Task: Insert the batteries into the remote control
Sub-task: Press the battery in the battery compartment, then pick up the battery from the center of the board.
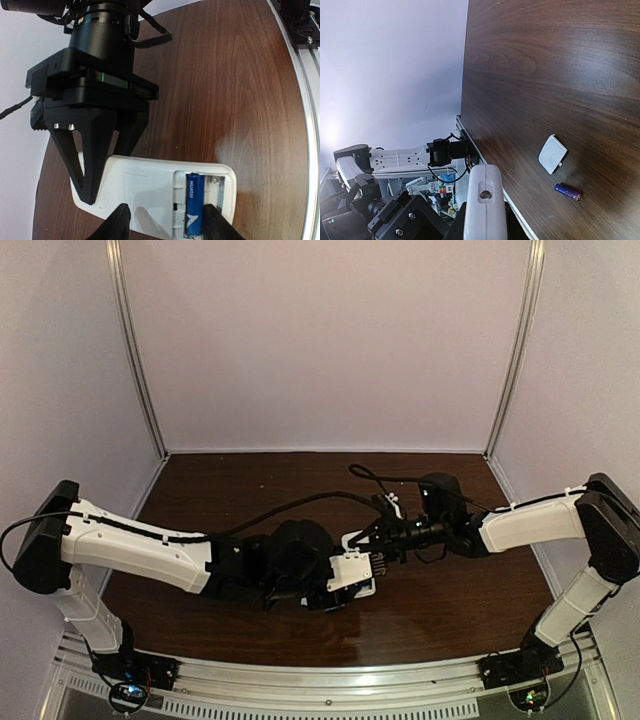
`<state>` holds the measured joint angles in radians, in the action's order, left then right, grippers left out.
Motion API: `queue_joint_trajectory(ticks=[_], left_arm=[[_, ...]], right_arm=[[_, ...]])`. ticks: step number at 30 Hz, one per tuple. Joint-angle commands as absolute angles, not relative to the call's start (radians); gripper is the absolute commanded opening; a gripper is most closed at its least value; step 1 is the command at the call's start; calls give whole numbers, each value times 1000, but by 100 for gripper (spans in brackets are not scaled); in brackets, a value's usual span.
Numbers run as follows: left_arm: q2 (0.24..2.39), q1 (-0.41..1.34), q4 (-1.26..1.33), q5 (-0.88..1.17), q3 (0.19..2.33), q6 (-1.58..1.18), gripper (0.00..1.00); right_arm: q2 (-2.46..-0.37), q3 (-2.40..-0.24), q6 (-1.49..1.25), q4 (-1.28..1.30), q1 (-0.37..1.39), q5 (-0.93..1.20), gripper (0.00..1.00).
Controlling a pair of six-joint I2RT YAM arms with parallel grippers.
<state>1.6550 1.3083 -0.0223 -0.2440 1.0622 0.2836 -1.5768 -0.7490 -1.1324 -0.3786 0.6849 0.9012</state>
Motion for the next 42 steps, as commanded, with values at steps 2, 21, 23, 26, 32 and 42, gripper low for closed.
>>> queue_joint_trajectory(ticks=[2,21,23,26,32,42], left_arm=[[1667,1305,-70,-278,1088,288,60],[1576,1292,-232,-72,1068,101,54],[1637,1280,-299,-60,1116,72,50],[1699,1258,-348,-34,1155,45,47],[1777,1220,-370,46,1181,41,39],[1892,1194,-403,58,1239,41,34]], right_arm=[[-1579,-765,-1135,-400,691,928,0],[-1454,-642,-953,-360,416,873,0],[-1425,-629,-937,-341,393,870,0],[-1387,-607,-929,-342,372,879,0],[-1329,-567,-925,-361,351,907,0],[-1287,-504,-966,-466,332,925,0]])
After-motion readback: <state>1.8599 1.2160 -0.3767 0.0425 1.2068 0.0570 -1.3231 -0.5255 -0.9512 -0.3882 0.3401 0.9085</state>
